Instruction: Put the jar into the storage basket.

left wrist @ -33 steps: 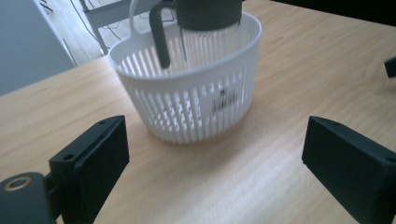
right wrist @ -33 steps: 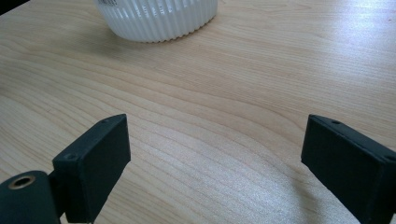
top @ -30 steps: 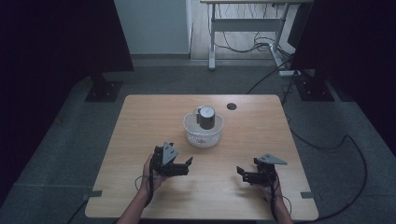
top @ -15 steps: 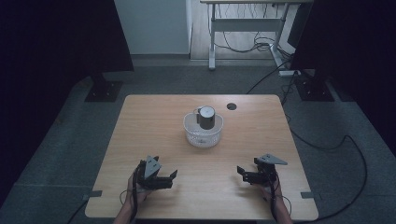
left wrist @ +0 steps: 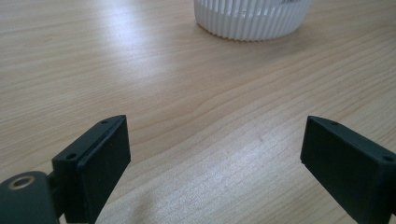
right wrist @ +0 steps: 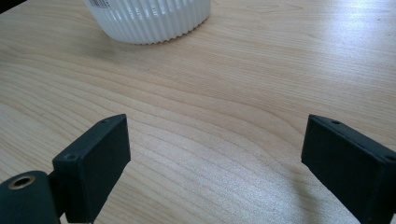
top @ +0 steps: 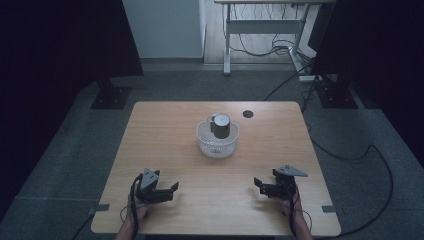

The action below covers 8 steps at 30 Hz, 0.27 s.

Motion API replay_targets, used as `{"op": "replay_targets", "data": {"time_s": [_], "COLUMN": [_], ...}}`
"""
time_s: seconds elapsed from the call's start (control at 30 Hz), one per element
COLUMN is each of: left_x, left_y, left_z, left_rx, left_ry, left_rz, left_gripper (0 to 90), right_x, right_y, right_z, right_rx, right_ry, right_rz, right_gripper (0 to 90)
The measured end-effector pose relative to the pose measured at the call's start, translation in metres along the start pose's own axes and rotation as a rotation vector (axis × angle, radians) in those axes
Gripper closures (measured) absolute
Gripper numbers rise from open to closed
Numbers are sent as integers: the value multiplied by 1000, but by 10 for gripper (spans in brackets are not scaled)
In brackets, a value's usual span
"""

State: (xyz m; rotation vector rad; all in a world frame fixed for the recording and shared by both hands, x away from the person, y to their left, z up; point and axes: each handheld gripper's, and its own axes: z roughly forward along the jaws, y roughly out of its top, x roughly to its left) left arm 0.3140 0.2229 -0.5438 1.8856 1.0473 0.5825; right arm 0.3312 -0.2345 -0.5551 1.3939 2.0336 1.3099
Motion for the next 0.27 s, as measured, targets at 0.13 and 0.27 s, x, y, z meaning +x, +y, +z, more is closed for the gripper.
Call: {"op": "replay_targets", "data": {"time_s": [0.13, 0.27], "left_x": [1, 4], "left_y": [-1, -2], "left_z": [0, 1], "left_rx": [7, 14], "left_ry": [-7, -5], "left_rz": [14, 9], "left_gripper": [90, 91], "right_x": [0, 0], "right_y": [0, 0], "right_z": [0, -1], "right_rx": [-3, -2], "right_ry": [-3, 1], "right_rz": [-4, -3], "right_gripper": [80, 79]}}
